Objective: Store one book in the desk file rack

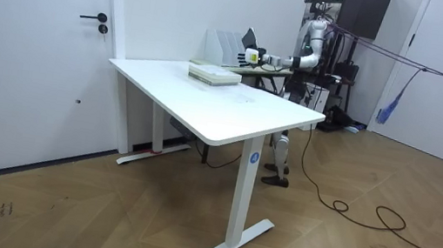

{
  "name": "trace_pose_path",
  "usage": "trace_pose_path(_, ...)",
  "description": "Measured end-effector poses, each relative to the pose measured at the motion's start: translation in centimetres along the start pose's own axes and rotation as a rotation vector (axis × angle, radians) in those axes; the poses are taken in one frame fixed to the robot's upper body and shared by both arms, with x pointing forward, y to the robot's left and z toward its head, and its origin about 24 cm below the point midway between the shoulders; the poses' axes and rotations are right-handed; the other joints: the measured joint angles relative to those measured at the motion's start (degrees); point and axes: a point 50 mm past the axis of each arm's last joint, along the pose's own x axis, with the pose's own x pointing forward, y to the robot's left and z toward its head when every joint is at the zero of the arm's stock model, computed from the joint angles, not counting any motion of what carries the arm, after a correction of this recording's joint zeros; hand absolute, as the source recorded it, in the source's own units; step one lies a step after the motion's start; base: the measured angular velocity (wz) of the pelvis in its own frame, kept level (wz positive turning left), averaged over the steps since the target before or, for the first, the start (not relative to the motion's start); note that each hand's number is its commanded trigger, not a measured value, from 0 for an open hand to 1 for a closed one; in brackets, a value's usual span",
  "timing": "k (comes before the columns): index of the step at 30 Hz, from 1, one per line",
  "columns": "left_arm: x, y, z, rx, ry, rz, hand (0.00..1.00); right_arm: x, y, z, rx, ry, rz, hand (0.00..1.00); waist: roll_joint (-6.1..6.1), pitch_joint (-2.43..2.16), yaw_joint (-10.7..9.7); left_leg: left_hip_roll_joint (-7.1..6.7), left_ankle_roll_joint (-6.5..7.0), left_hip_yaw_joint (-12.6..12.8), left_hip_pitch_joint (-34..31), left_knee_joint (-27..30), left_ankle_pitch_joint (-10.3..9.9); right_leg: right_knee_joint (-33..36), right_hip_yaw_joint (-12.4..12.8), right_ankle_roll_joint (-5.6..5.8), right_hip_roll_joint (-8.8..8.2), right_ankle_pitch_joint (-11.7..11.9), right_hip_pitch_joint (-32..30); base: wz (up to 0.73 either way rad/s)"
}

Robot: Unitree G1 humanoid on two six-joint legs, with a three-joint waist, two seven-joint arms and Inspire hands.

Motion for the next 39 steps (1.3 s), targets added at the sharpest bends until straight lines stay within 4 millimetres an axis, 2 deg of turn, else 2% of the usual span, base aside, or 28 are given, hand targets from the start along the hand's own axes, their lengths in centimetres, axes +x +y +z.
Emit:
trace_pose_path(8,-0.1,-0.2,-0.1,-0.003,0.003,-0.037,1.0,0.1,0.8,1.5,0.098,-0.11,0.082,0.0,-0.14,-0.11,-0.1,0.34,-0.04,0.8,0.4,-0.5,0.0,-0.1,0.5,-0.17,0.33,0.1,0.4,-0.02)
trace_pose_path(17,-0.4,0.2,-1.4,-0.026,0.055,-0.016,1.0,0.1,0.9,1.7,0.153,-0.143,0.114,0.0,-0.96,-0.28,0.0,0.58,-0.05,2.1,1.3,-0.7,0.0,0.1,1.3,-0.22,0.45,0.3,0.9,-0.05)
trace_pose_path(20,-0.5,0.4,-1.8,-0.018,0.074,-0.009,1.0,0.1,1.1,1.7,0.149,-0.144,0.139,0.0,-1.02,-0.19,0.0,0.64,-0.04,2.0,1.1,-0.7,0.0,0.1,1.5,-0.2,0.51,0.6,0.8,-0.01)
trace_pose_path(31,-0.4,0.1,-2.0,-0.016,0.103,-0.04,1.0,0.4,1.9,1.3,0.164,-0.116,0.193,0.0,-1.35,-0.29,0.1,0.7,-0.03,2.2,-0.8,-0.6,0.0,0.1,1.8,-0.21,0.52,0.7,-1.3,-0.01)
trace_pose_path(36,-0.4,0.1,-1.9,-0.015,0.112,-0.058,1.0,0.6,2.1,1.3,0.16,-0.108,0.203,0.0,-1.43,-0.24,0.0,0.69,-0.03,2.2,-0.8,-0.6,0.0,0.1,2.0,-0.19,0.51,0.7,-1.3,0.0)
trace_pose_path(39,-0.5,0.2,-1.9,-0.021,0.11,-0.057,1.0,0.8,2.2,1.5,0.153,-0.108,0.213,0.0,-1.66,-0.01,-0.1,0.69,-0.03,2.2,-0.8,-0.7,0.0,0.1,2.0,-0.19,0.54,0.7,-1.3,0.0)
